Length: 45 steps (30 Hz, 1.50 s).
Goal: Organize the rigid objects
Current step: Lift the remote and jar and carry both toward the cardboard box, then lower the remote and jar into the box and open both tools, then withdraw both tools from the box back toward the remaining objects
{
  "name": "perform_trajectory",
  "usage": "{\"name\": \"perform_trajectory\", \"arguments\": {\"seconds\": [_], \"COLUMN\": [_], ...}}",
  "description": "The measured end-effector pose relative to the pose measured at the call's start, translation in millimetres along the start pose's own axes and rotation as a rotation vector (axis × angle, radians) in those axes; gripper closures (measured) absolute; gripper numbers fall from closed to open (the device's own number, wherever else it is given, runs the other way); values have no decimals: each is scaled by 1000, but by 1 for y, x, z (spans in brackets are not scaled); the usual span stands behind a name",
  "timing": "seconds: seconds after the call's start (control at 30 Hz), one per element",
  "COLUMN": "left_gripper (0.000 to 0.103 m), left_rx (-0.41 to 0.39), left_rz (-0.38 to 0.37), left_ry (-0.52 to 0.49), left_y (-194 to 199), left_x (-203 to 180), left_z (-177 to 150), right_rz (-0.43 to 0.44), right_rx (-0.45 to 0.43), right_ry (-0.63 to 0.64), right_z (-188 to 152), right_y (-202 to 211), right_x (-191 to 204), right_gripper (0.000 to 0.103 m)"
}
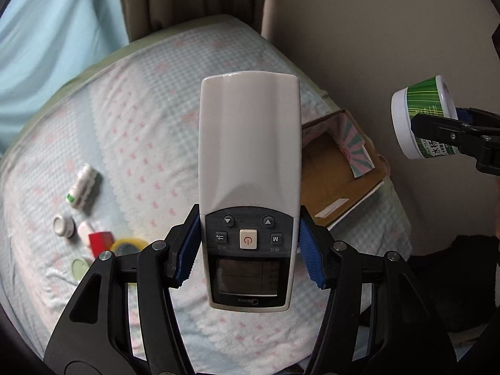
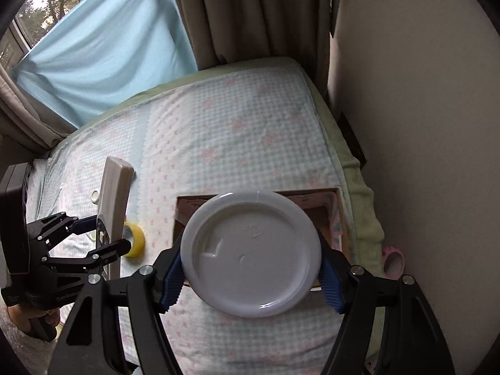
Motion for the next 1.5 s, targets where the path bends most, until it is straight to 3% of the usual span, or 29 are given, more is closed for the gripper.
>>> {"name": "perform_trajectory", "arguments": {"seconds": [0.13, 0.3, 0.53, 0.67, 0.83, 0.97, 1.1, 1.13, 1.17, 1.2, 1.23, 1.33, 1.5], "left_gripper": [49, 49, 49, 49, 49, 49, 48, 44, 21, 4, 0, 0, 0], "left_rx": [46, 114, 242, 307, 368, 391, 400, 397, 387, 373, 351, 338, 328], "left_rz": [-13, -9, 26, 27, 15, 48, 26, 32, 47, 57, 64, 68, 51], "left_ry": [-51, -124, -266, -333, -326, -367, -297, -288, -286, -287, -285, -238, -138], "left_y": [-43, -94, -171, -212, -246, -256, -256, -255, -253, -247, -240, -224, -207], "left_x": [-26, -45, -59, -61, -60, -56, -49, -47, -46, -45, -44, -36, -25], "left_z": [18, 31, 26, 10, -2, -10, -14, -13, -10, -9, -7, -13, -27], "right_rz": [-37, -9, 22, -10, -48, -43, -57, -52, -60, -62, -45, 1, -39], "right_rx": [46, 112, 190, 217, 265, 302, 297, 305, 306, 291, 274, 220, 219], "right_ry": [4, -29, 35, 112, 199, 232, 300, 299, 298, 305, 318, 349, 355], "right_z": [-1, -4, -16, -28, -42, -53, -58, -58, -58, -56, -54, -48, -44], "right_y": [-26, -69, -133, -171, -205, -219, -221, -222, -222, -219, -213, -195, -178], "right_x": [-40, -73, -81, -81, -77, -81, -77, -76, -76, -76, -74, -73, -78], "right_gripper": [35, 35, 35, 35, 35, 35, 35, 34, 30, 8, 0, 0, 0]}}
Point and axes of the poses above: each gripper's, at about its wrist camera, not at the fingertips, and y roughly against the way its jaws point, x to its left, z to its top, the point moved 6 cm from there along -y, roughly the way its jaws point, and after that the axes turned 11 degrees about -y, right-handed, at the moved point
